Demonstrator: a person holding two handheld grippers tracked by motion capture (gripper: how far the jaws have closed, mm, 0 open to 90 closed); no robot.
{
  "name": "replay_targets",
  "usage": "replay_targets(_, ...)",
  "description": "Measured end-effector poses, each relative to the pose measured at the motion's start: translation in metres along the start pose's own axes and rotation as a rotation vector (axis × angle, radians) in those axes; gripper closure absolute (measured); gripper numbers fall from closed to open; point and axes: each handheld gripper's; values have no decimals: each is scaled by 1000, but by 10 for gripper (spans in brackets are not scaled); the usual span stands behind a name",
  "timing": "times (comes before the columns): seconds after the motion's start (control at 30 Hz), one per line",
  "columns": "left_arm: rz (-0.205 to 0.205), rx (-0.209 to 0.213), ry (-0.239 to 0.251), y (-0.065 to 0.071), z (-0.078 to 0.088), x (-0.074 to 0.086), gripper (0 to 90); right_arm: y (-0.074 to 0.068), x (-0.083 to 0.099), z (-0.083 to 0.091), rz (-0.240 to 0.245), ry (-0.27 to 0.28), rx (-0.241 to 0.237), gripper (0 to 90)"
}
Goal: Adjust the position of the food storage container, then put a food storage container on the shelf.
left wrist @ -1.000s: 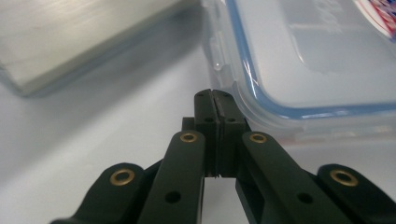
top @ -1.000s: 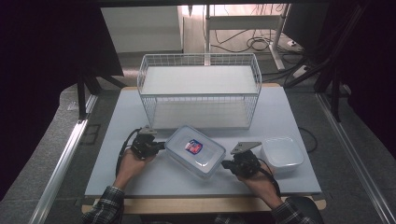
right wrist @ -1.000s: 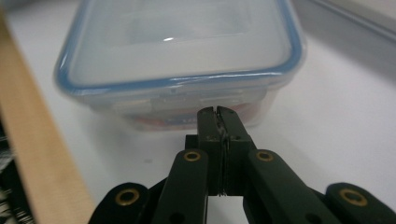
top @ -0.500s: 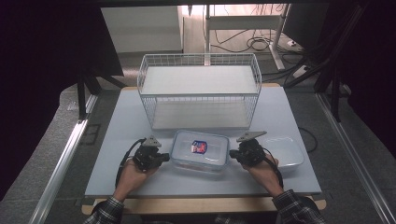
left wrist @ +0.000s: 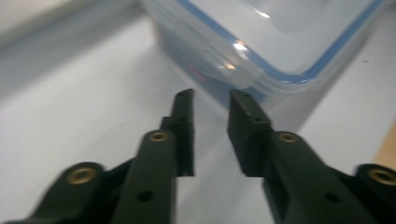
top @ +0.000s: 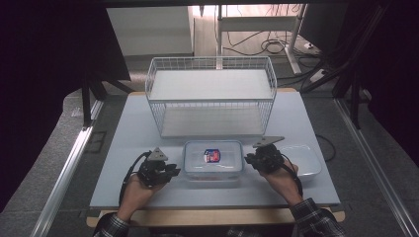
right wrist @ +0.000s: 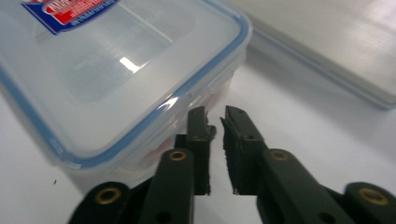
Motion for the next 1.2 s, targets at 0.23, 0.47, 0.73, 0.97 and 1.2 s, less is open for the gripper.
replay_targets(0.23, 42, -41, 43, -7, 11, 13, 403, -1, 11, 17, 9, 57, 2, 604)
replay_targets(0.47, 36, -42, 36, -8, 12, 20, 203, 0, 21, 23, 2, 90, -21, 353)
replay_targets(0.73, 26, -25, 52, -8, 13, 21, 89, -1, 21, 21, -5, 116, -27, 217)
replay_targets(0.97, 1, -62, 110, -12, 13, 20, 77, 1, 19, 18, -24, 151, -51, 103)
replay_targets(1.2, 11, -56, 134, -14, 12, 14, 54, -3, 14, 17, -14, 162, -78, 56)
Point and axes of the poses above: each handheld gripper's, and its own axes: z roughly backward along the jaws, x roughly out of its underside, y roughly to its right, and after that the axes turned 9 degrees about -y, right-handed
